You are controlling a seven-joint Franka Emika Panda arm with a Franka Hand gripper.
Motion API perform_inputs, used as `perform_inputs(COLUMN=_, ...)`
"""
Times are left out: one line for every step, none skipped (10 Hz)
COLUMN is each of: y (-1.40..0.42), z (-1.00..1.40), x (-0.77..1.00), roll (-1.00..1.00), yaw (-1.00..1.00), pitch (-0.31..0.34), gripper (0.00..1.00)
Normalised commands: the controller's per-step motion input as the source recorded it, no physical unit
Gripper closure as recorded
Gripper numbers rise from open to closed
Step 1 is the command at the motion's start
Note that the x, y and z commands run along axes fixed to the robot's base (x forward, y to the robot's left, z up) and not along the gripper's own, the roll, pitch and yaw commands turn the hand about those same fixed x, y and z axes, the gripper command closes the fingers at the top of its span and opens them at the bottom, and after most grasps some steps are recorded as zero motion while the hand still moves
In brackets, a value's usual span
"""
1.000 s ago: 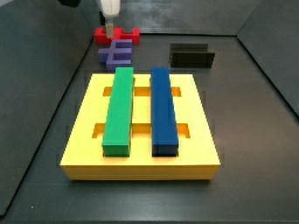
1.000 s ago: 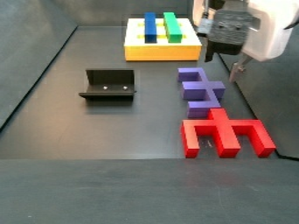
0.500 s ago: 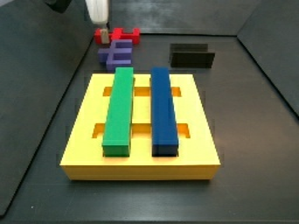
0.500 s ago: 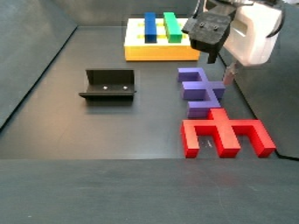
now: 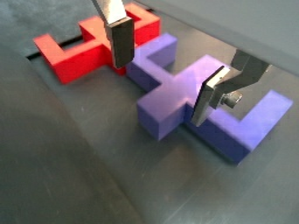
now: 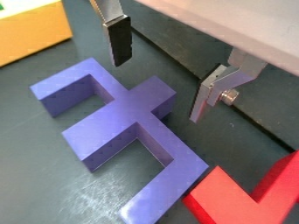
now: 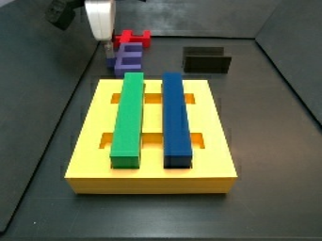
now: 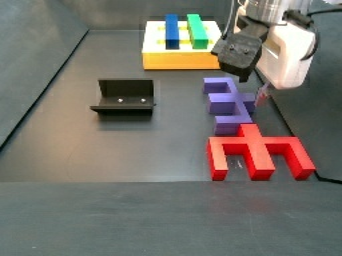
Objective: Pick up the purple object. Move up. Place the purple object on the fixture. Regrasp the purple object. Move to above the board. Insert the purple object.
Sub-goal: Pick up the purple object.
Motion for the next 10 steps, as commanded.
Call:
perform_inputs(y=-0.12, z=-0.41, x=0.0, roll=-0.17, yaw=-0.2, pitch=-0.091, gripper=0.0)
perform_inputs(y=-0.12, z=-0.41, x=0.0, roll=-0.17, yaw=-0.21, pitch=-0.097, gripper=0.0)
perform_inputs(y=-0.07, z=-0.32, x=0.0, roll=-0.06, yaw=-0.22, pitch=-0.041, gripper=0.0)
perform_inputs(y=0.0, z=-0.29, x=0.0, roll=-0.02, yaw=-0.12, pitch=-0.021, gripper=0.0)
perform_inputs(y=0.0, z=-0.28, x=0.0, roll=-0.05, yaw=-0.09, pitch=-0.021, gripper=0.0)
perform_inputs(y=0.0, z=-0.29, x=0.0, roll=-0.07, yaw=-0.1, pitch=-0.034, gripper=0.0)
perform_inputs(y=0.0, z=-0.21, x=0.0, roll=-0.05, yaw=-0.07, pitch=-0.014, gripper=0.0)
perform_inputs(y=0.0, z=-0.18, x=0.02, roll=-0.04, yaw=-0.08, pitch=-0.009, gripper=0.0)
perform_inputs(y=0.0, z=0.0, x=0.02, roll=0.0, yaw=-0.03, pitch=0.0, gripper=0.0)
perform_inputs(y=0.0, z=0.0, x=0.0, roll=0.0, yaw=0.0, pitch=0.0, gripper=0.0)
